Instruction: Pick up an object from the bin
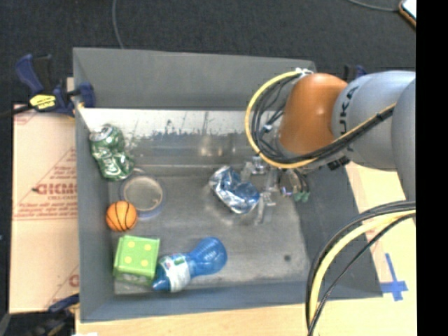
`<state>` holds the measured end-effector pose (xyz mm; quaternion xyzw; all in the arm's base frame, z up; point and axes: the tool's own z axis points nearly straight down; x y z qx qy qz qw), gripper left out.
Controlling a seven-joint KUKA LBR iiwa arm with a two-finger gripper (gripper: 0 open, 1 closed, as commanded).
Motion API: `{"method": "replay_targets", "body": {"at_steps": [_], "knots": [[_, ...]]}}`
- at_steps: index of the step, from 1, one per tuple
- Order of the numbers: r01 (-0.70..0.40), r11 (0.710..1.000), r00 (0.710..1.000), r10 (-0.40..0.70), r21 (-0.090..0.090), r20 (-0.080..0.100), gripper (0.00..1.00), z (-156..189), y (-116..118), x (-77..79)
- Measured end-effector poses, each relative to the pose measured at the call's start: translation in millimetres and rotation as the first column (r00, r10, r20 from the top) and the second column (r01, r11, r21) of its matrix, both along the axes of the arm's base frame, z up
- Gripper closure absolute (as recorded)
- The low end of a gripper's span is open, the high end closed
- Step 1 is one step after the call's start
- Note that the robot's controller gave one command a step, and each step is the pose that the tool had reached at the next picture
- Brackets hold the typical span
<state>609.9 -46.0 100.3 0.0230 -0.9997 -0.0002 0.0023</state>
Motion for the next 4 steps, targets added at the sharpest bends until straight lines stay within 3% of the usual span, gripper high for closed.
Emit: {"method": "replay_targets", "body": {"at_steps": [1, 2, 3, 4], "knots": [[0.201, 0.98, 0.98, -0.201, -0.003, 0.018, 0.0, -29.4, 40.1, 11.6], [0.139, 0.99, 0.99, -0.139, -0.002, 0.016, 1.0, -27.3, 36.6, 16.7], [0.134, 0.991, 0.991, -0.134, -0.002, 0.015, 1.0, -27.1, 36.3, 17.0], [0.134, 0.991, 0.991, -0.134, -0.003, 0.001, 1.0, -2.0, 36.2, 13.1]]}}
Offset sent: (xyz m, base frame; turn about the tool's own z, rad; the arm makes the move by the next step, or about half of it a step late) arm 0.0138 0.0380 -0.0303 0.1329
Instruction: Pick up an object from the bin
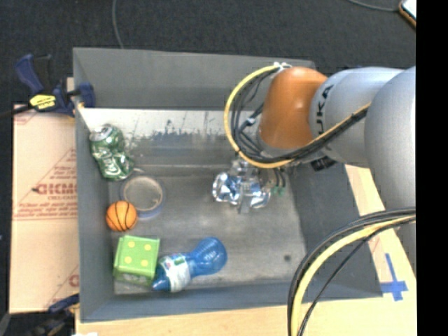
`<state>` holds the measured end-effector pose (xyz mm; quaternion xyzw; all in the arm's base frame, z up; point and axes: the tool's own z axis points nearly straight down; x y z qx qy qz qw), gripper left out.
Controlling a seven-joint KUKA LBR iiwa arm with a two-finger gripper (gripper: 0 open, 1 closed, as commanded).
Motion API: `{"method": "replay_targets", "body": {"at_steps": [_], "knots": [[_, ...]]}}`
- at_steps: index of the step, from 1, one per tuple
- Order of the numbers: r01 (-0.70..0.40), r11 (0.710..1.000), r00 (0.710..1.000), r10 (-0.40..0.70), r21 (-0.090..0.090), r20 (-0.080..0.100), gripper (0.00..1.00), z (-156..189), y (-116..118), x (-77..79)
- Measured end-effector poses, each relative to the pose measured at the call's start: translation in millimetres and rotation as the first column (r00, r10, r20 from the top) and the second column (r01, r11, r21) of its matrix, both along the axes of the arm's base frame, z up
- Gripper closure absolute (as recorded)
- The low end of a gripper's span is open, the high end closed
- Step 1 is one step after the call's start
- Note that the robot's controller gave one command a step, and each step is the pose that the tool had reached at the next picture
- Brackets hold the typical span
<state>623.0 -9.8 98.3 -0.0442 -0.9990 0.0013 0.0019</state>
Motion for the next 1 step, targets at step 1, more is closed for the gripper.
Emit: {"method": "replay_targets", "body": {"at_steps": [1], "knots": [[-0.001, 1.0, 1.0, 0.001, 0.0, 0.004, 1.0, 40.5, -0.3, 1.1]]}}
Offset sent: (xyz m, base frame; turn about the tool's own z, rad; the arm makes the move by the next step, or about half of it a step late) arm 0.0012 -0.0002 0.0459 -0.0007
